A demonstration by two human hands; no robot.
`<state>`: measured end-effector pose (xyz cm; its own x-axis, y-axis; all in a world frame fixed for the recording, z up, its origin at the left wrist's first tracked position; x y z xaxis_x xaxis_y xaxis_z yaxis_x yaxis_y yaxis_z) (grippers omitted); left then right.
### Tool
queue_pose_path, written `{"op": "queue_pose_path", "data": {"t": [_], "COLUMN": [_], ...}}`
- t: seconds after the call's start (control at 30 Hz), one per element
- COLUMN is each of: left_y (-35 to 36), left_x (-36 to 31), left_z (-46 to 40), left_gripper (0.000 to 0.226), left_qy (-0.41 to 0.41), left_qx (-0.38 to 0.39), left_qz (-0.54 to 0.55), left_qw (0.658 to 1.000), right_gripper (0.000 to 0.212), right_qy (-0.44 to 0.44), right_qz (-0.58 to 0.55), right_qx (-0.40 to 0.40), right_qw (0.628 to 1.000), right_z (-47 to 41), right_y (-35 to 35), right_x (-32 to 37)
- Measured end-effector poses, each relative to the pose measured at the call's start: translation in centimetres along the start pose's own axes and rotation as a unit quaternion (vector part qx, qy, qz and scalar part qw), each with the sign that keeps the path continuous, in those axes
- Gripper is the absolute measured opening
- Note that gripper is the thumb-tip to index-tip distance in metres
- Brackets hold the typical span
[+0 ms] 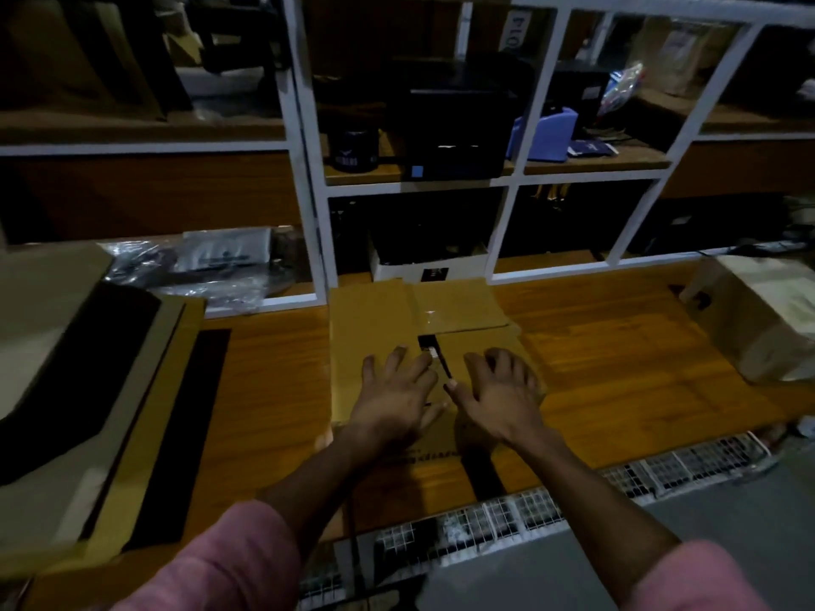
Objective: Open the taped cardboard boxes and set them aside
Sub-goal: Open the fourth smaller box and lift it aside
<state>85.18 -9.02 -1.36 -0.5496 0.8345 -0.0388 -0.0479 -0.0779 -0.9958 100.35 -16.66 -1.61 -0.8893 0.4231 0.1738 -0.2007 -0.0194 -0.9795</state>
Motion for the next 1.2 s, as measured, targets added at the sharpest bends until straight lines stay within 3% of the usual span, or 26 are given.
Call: {"op": "queue_pose_path", "data": {"t": [0.27, 0.57, 0.87, 1.0, 1.2], "left_y": [-1.2, -6.8, -4.6, -3.5, -7.9], "left_x": [-1.7, -2.0, -0.1, 0.4, 0.4], "left_z": [0.7, 2.3, 5.4, 6.7, 7.3], "left_gripper": [0.045, 0.028, 0.049, 0.040, 0.032], "left_qy": [-0.026, -0.023, -0.042, -0.032, -0.061], "left_qx": [0.045, -0.003, 0.006, 0.012, -0.045], "left_qz": [-0.012, -0.002, -0.023, -0.020, -0.174], "left_qw": [0.999, 1.000, 0.999, 0.999, 0.982], "right_gripper": [0.066, 0.055, 0.062, 0.060, 0.055], "right_qy": [0.017, 0.007, -0.014, -0.007, -0.003], "right_qz": [-0.014, 0.027, 0.036, 0.055, 0.049], "right_qx": [0.031, 0.024, 0.032, 0.012, 0.009], "right_qw": [0.999, 0.999, 0.999, 0.998, 0.999], "right_z": [0.2, 1.5, 3.4, 4.3, 4.6], "right_y": [-0.5, -1.2, -0.4, -0.2, 0.1], "right_x": [0.3, 1.8, 4.8, 6.2, 6.5]}}
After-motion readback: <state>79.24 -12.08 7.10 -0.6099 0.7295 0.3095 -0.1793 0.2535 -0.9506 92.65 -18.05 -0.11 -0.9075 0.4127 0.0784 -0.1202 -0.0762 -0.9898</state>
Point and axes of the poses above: each hand's wrist, its own z-axis away from the middle knuckle, its own y-axis out of the palm, x = y × z, the point moved 7 cm from there along -z, towards the middle knuckle, and after that the axes turned 9 degrees about x, right-handed, at the moved point
